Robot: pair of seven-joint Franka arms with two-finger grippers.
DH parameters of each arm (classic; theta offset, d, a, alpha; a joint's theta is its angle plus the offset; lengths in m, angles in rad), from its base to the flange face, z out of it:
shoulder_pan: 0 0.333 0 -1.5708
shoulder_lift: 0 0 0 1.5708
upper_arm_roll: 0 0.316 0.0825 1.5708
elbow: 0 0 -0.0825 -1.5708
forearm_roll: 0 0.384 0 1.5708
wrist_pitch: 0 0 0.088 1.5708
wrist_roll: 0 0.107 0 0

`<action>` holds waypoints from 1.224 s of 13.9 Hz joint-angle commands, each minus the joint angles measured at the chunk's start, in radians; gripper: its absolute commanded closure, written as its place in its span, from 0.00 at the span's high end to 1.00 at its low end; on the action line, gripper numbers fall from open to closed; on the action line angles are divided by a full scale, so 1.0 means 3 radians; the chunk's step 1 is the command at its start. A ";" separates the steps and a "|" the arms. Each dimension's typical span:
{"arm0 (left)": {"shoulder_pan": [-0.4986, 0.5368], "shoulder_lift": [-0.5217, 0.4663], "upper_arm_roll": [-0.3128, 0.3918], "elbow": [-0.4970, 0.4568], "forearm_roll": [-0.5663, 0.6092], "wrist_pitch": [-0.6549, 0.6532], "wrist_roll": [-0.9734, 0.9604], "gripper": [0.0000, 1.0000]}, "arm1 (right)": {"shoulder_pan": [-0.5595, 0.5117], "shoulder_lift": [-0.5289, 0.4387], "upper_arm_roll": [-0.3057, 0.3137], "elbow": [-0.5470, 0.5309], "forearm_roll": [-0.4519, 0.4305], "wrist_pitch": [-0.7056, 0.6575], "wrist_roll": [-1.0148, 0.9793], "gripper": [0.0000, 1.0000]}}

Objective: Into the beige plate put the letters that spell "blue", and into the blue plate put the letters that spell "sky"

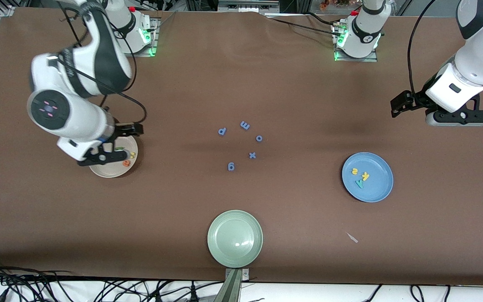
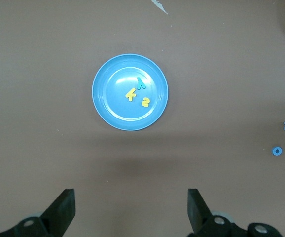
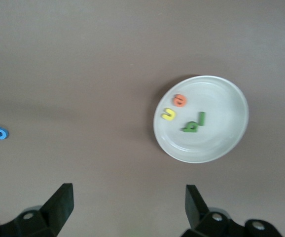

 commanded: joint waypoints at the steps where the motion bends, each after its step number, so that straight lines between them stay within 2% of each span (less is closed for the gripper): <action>1: -0.0006 -0.0031 -0.0019 0.0038 0.0075 -0.0076 0.0040 1.00 | -0.0521 -0.0450 0.0367 -0.0276 -0.0070 0.0134 -0.0010 1.00; 6: -0.0006 -0.0031 -0.0024 0.0038 0.0075 -0.0076 0.0040 1.00 | -0.1033 -0.0757 0.0449 -0.0276 -0.0050 0.0114 -0.0178 1.00; 10: -0.0006 -0.0031 -0.0024 0.0038 0.0075 -0.0076 0.0040 1.00 | -0.1264 -0.0875 0.0485 -0.0245 -0.0029 -0.0029 -0.0148 1.00; 13: -0.0006 -0.0031 -0.0024 0.0038 0.0075 -0.0076 0.0040 1.00 | -0.1320 -0.0906 0.0510 -0.0230 -0.0080 -0.0314 -0.0122 1.00; 17: -0.0006 -0.0031 -0.0024 0.0038 0.0075 -0.0076 0.0034 1.00 | -0.1372 -0.0906 0.0536 -0.0225 -0.0081 -0.0407 -0.0127 1.00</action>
